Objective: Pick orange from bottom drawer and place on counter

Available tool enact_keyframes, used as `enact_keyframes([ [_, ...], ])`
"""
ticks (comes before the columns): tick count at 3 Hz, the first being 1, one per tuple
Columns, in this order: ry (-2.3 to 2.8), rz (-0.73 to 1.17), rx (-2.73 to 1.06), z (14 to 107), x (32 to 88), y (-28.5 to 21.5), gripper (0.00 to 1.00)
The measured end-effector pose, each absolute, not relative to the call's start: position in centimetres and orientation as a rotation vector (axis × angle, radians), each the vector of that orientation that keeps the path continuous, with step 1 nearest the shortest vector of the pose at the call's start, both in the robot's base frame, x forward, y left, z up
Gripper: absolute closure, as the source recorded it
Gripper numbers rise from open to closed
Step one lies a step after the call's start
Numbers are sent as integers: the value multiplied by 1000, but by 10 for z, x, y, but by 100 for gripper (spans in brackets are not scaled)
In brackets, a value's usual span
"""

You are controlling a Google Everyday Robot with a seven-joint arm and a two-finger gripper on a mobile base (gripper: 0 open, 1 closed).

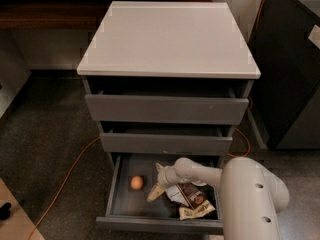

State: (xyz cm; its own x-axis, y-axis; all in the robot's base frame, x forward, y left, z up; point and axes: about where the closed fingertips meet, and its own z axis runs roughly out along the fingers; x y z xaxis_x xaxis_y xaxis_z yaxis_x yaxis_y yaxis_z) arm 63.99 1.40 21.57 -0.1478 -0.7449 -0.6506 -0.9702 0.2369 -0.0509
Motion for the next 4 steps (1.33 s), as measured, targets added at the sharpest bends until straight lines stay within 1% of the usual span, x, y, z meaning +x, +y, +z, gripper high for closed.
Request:
enact_keyframes([
  [1,1968,513,-1525,205,660,15,0],
  [3,2001,506,-1475,190,667,22,0],
  [4,1969,610,-1462,167,673,32,0],
])
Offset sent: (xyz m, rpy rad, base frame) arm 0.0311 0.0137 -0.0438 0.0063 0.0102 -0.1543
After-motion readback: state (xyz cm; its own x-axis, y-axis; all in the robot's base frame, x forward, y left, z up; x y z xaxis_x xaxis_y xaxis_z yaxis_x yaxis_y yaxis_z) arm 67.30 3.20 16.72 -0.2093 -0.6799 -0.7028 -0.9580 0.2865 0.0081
